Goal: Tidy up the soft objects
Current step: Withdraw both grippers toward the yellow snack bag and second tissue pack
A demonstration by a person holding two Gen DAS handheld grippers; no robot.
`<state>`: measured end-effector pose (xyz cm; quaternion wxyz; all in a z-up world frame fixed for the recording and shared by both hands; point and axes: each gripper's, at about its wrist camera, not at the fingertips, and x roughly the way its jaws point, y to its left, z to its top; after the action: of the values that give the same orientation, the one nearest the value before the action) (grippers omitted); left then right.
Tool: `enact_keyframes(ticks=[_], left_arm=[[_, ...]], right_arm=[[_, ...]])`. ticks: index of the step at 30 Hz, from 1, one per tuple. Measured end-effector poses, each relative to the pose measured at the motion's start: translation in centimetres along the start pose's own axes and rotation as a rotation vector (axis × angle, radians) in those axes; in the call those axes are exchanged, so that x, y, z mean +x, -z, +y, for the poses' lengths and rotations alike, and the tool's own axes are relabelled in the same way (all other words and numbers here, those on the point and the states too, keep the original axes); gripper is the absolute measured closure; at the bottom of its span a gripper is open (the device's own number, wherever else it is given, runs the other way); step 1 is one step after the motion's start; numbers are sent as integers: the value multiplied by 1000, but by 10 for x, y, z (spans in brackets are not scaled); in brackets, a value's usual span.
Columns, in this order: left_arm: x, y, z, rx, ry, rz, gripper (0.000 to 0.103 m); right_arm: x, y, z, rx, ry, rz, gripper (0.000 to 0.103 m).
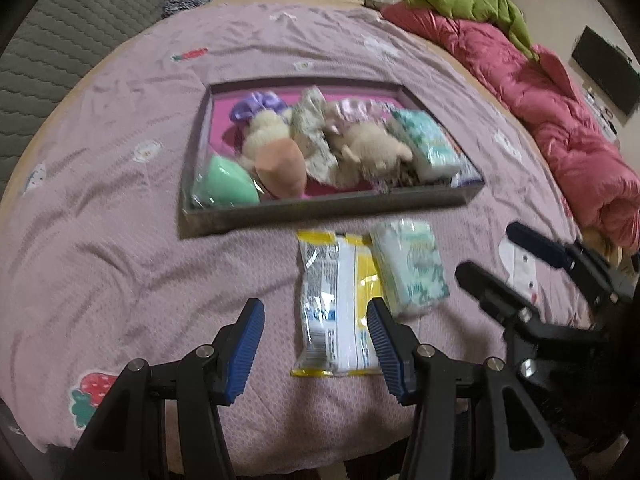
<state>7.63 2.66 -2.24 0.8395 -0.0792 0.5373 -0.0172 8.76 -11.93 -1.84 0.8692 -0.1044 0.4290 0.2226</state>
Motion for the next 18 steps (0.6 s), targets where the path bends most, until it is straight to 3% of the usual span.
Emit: enact_keyframes(ticks=[9, 18], left_arm=[[22, 14, -18, 44, 31, 63, 48], [39, 20, -30, 100, 18, 72, 45]], right_arm=[[2, 1, -6, 24, 3, 12, 30], [18, 3, -3, 10, -17, 61, 30]])
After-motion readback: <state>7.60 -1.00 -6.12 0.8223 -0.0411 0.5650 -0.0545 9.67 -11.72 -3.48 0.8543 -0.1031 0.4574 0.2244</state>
